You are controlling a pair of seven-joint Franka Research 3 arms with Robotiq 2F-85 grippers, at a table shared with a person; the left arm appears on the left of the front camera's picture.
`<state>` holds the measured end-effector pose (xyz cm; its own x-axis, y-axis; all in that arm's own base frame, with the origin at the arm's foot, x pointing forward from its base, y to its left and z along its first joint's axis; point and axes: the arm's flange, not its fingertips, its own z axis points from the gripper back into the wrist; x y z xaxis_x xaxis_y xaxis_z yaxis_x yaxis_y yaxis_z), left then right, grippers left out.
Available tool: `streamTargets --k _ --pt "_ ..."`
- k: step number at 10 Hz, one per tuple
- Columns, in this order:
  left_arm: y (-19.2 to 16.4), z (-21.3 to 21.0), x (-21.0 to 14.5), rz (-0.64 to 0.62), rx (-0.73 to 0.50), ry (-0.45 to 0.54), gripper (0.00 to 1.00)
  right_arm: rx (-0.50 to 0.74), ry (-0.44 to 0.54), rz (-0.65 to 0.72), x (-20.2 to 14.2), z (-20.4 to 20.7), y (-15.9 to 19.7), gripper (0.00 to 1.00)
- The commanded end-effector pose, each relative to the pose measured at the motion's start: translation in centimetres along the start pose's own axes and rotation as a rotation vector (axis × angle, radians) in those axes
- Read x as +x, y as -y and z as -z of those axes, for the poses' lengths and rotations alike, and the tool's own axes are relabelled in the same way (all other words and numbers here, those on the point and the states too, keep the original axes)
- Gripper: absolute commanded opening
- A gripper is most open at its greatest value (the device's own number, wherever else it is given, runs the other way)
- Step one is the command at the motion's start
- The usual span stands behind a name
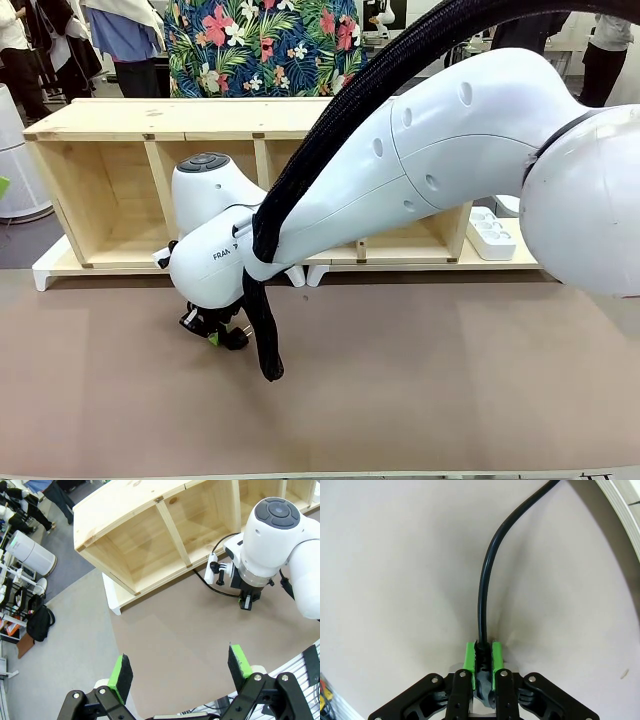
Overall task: Perform cable management.
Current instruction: When the cord part of the Power Cable appears at the lower middle area of the table and stops, grasp the cord part of the Power Cable, then pull the grasped Power Cable to the location of the Power Strip.
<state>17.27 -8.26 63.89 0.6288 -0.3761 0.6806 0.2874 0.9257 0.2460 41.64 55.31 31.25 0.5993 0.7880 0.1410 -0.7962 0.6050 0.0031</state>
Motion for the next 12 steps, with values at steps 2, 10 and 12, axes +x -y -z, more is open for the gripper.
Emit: streamTargets --k 2,10,12 --pt "-0.11 0.04 0.17 0.003 -0.002 0.01 1.0 0.0 0.0 0.0 0.0 0.0 0.0 0.0" --pt "-0.11 0.04 0.17 0.003 -0.002 0.01 1.0 0.0 0.0 0.0 0.0 0.0 0.0 0.0" --pt "-0.11 0.04 0.17 0.003 -0.002 0.01 1.0 0.0 0.0 0.0 0.0 0.0 0.0 0.0"
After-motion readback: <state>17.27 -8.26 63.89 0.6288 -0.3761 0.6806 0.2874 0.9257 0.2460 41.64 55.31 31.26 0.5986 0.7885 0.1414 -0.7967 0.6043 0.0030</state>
